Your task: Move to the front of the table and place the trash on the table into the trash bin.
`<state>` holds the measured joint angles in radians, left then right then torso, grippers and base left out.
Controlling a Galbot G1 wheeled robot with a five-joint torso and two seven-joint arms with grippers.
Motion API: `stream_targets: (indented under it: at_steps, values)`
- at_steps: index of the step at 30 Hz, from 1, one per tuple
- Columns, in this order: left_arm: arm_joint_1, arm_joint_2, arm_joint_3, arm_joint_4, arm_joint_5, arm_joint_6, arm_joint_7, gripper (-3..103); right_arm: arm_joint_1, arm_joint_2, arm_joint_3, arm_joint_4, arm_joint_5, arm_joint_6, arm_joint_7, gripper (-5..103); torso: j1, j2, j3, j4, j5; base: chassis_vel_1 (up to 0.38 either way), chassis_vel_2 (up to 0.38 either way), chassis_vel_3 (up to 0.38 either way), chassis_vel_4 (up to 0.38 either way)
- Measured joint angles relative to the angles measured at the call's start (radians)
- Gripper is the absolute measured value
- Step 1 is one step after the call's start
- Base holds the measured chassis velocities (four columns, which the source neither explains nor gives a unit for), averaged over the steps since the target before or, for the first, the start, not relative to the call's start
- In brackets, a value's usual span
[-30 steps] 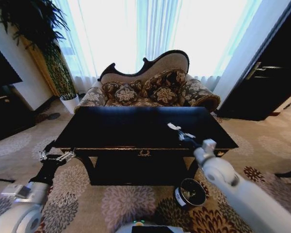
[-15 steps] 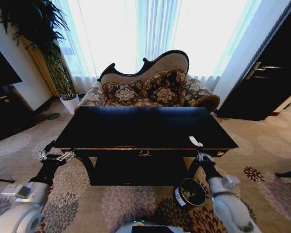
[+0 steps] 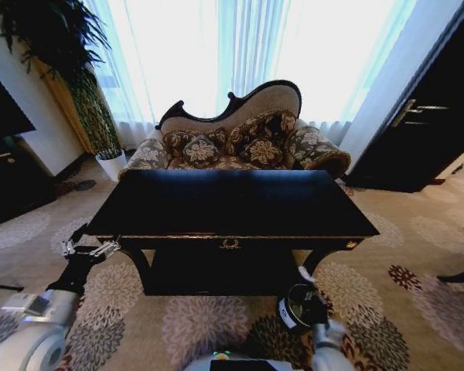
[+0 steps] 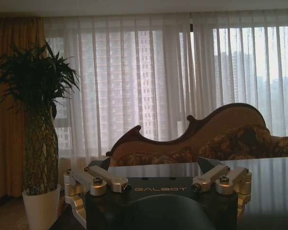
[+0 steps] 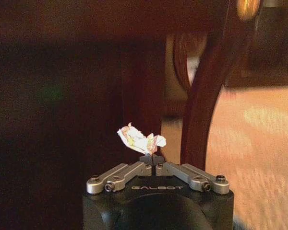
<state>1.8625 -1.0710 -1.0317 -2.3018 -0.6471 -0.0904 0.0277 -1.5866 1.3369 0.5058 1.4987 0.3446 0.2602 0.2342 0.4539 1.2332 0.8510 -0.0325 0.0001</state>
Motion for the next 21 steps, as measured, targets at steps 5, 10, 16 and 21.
stream_targets:
  at_steps: [5,10,16,21]
  values:
    - [0.000,0.000,0.000,0.000,0.000,0.000,0.000,100,0.087,-0.014,-0.054,-0.165,-0.019,0.003,0.041,0,0.000,0.000,0.000,0.0002,-0.0002,0.000,0.000,0.000,0.000]
    - [0.000,0.000,0.000,0.000,0.000,0.000,0.000,100,0.179,-0.041,-0.107,-0.327,0.036,0.009,0.051,0,0.000,0.000,0.000,0.0000,-0.0003,0.000,0.000,0.000,0.000]
    - [0.000,0.000,0.000,0.000,0.000,0.000,0.000,100,0.267,-0.056,-0.150,-0.469,0.040,0.020,0.050,0,0.000,0.000,0.000,0.0000,-0.0003,0.000,0.000,0.000,0.000]
    - [0.000,0.000,0.000,0.000,0.000,0.000,0.000,100,0.323,-0.065,-0.162,-0.539,0.043,0.022,0.050,0,0.000,0.000,0.000,0.0001,-0.0002,0.000,0.000,0.000,0.000]
